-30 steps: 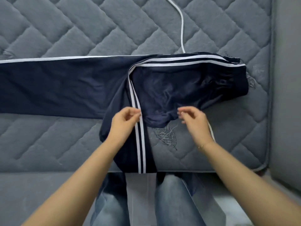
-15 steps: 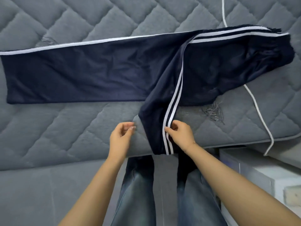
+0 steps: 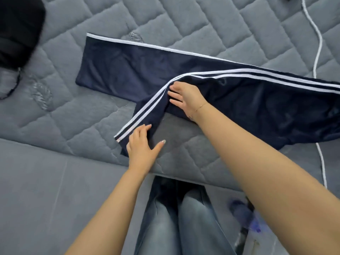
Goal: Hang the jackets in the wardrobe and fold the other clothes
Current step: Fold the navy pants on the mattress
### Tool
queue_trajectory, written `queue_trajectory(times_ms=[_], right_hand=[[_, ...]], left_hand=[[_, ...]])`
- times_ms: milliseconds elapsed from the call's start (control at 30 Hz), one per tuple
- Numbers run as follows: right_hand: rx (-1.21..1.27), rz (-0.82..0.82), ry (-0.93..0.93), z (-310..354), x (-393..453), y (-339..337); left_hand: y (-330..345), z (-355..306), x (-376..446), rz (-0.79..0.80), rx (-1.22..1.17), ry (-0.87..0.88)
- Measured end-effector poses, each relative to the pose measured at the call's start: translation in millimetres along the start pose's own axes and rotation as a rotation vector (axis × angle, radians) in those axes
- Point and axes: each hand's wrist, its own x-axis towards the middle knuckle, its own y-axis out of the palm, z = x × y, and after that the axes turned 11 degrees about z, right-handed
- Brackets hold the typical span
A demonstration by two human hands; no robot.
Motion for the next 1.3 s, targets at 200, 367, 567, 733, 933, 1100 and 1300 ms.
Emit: queue_trajectory(times_ms=[200,367,567,733,933,1100,1300], right_hand=[[-0.688,-0.157,-0.357,-16,-14,-44],[-1.424,-0.047,-0.611,5,6,-71],[-1.56,0.132,-0.427,37,53,-49],[-1.717,0.236,-0.188,52,75,-33],[-1.107,0.094,-0.177,72,87,-16],[-1.039,-0.114,-0.136,85,120,1],[-0.987,-0.332,-0.285,69,141,18]], left_hand=[[6,15,17,-0.25,0.169,-0.183],[-19,28,40,-0.242,0.106,-0.219],[-74,67,72,-0.066,0.223,-0.271],[-136,74,104,0.196,0.018,-0.174],[-243,52,175,0.17,-0.408,0.043],[-251,24,258,-0.006,-0.555,0.1],[-232,33,281,-0.206,-0.473,0.088]])
